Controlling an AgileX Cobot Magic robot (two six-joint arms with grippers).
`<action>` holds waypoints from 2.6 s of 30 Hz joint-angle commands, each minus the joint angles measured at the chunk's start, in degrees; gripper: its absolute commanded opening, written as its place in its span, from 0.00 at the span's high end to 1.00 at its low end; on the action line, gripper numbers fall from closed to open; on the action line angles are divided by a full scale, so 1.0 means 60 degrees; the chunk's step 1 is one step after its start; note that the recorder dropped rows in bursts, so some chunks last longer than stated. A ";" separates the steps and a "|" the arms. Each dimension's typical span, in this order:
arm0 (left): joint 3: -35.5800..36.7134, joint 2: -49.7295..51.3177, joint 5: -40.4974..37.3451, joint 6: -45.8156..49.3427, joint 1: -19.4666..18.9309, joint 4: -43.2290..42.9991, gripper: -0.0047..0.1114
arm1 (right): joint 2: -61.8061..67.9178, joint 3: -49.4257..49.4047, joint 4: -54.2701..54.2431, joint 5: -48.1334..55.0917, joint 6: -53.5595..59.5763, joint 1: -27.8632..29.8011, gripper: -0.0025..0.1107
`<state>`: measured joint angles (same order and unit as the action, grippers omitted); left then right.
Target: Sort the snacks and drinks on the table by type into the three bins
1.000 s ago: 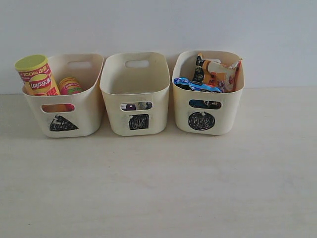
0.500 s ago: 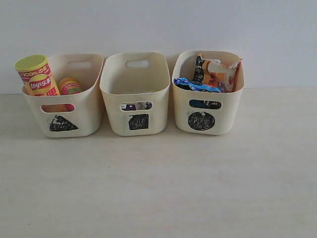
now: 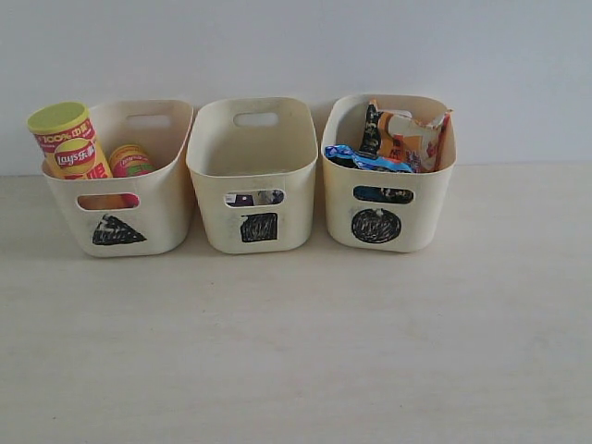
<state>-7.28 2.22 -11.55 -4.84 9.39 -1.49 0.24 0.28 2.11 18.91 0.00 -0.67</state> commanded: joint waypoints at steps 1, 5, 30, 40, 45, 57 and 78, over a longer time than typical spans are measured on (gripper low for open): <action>0.0524 -0.0369 0.0214 0.0087 -0.0261 0.0064 0.92 | -0.0040 -0.0046 -0.0011 -0.0079 0.0000 0.0022 0.98; 0.1002 -0.0369 0.0418 0.0087 -0.0618 0.0040 0.92 | -0.0040 -0.0046 -0.0011 -0.0079 0.0000 0.0022 0.98; 0.1214 -0.0369 -0.0276 0.1062 -0.0639 0.0889 0.92 | -0.0040 -0.0046 -0.0011 -0.0079 0.0000 0.0022 0.98; 0.1214 -0.0369 -0.0777 0.0807 -0.0639 0.0496 0.92 | -0.0040 -0.0046 -0.0011 -0.0079 0.0000 0.0022 0.98; 0.1214 -0.0369 -0.0777 0.0807 -0.0639 0.0496 0.92 | -0.0040 -0.0046 -0.0011 -0.0079 0.0000 0.0022 0.98; 0.1214 -0.0369 -0.0757 0.0807 -0.0639 0.0496 0.92 | -0.0040 -0.0046 -0.0011 -0.0079 0.0000 0.0022 0.98; 0.1214 -0.0369 -0.0757 0.0807 -0.0639 0.0496 0.92 | -0.0040 -0.0046 -0.0011 -0.0079 0.0000 0.0022 0.98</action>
<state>-0.22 0.23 -16.27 0.00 5.72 1.51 0.24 0.25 2.11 18.91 0.00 -0.67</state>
